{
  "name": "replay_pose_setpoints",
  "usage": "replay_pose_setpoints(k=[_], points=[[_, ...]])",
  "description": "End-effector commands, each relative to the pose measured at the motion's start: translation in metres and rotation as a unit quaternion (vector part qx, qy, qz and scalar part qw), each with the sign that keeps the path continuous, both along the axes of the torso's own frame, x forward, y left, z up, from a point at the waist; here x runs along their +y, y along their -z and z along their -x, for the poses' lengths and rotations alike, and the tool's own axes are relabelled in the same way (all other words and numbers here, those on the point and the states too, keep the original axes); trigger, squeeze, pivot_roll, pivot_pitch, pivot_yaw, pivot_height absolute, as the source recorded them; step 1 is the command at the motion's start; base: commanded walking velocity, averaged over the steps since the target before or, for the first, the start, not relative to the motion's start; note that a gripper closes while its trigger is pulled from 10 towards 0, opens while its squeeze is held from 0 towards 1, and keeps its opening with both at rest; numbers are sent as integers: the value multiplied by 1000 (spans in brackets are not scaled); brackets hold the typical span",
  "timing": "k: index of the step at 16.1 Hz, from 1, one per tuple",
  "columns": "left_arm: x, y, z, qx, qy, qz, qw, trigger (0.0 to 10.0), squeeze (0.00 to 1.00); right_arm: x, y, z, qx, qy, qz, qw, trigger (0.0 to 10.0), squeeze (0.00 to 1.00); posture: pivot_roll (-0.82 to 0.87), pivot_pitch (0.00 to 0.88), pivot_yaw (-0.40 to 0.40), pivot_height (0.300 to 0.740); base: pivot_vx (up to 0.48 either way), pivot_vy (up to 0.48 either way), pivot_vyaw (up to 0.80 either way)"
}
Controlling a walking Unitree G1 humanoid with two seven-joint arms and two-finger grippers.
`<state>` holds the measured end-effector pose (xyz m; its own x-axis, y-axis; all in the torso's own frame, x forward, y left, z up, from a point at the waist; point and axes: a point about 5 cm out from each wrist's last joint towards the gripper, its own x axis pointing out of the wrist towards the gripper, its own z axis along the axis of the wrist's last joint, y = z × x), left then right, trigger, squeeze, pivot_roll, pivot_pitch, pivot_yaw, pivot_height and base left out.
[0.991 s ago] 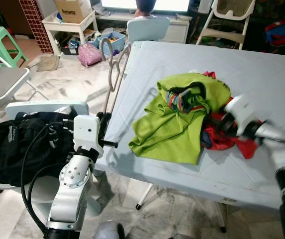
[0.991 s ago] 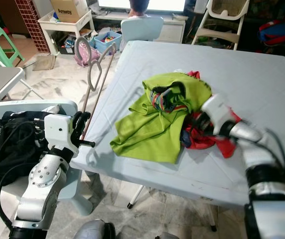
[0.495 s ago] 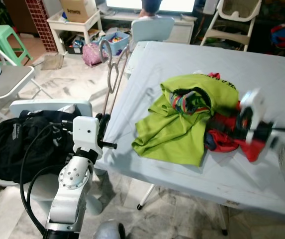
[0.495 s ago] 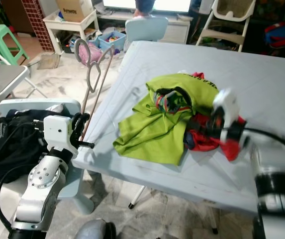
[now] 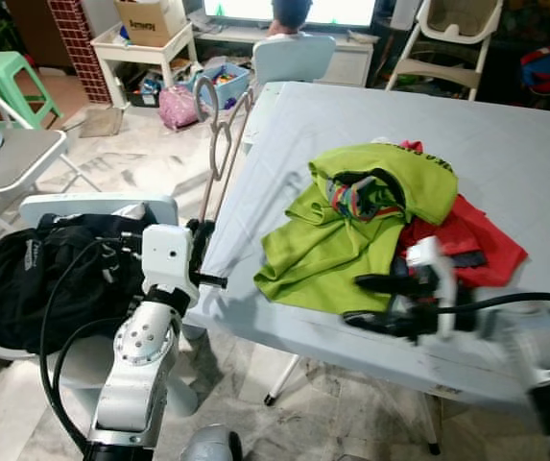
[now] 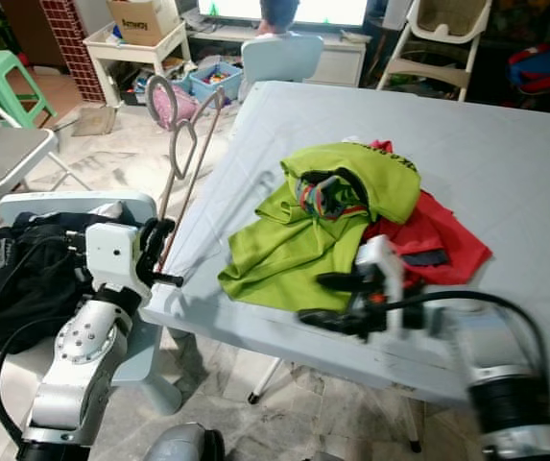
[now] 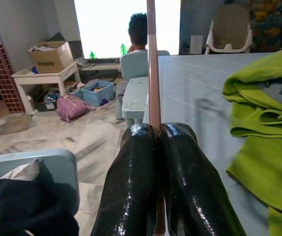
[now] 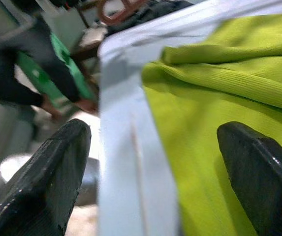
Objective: Hang hanger
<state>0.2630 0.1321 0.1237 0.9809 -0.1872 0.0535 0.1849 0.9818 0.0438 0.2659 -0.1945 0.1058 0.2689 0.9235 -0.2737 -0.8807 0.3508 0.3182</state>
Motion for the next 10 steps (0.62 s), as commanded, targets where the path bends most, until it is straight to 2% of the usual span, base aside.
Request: replay_pose_setpoints(k=[1, 3, 5, 6, 7, 10], points=[[0, -3, -1, -5, 2, -4, 1000, 10000, 0, 18, -3, -2, 4, -14, -29, 999, 10000, 1000, 53, 4, 35, 740, 0, 0, 0], [-1, -3, 0, -5, 2, -3, 1000, 10000, 0, 35, 2, -6, 11, -5, -45, 999, 10000, 1000, 60, 8, 32, 740, 0, 0, 0], [0, -3, 0, -4, 0, -3, 1000, 10000, 0, 48, 13, -22, 4, 61, -17, 998, 10000, 1000, 63, 9, 31, 740, 0, 0, 0], [0, -3, 1, -4, -1, -3, 1000, 10000, 0, 49, 17, -28, -1, 88, 1, 996, 10000, 1000, 64, 10, 30, 740, 0, 0, 0], [1, -3, 1, -4, -2, -4, 1000, 10000, 0, 46, 27, -45, -3, 173, 54, 983, 10000, 1000, 66, 11, 29, 740, 0, 0, 0], [1, -3, 1, -3, -4, -4, 1000, 10000, 0, 32, 27, -67, -16, 291, 102, 951, 10000, 1000, 67, 13, 27, 740, 0, 0, 0]])
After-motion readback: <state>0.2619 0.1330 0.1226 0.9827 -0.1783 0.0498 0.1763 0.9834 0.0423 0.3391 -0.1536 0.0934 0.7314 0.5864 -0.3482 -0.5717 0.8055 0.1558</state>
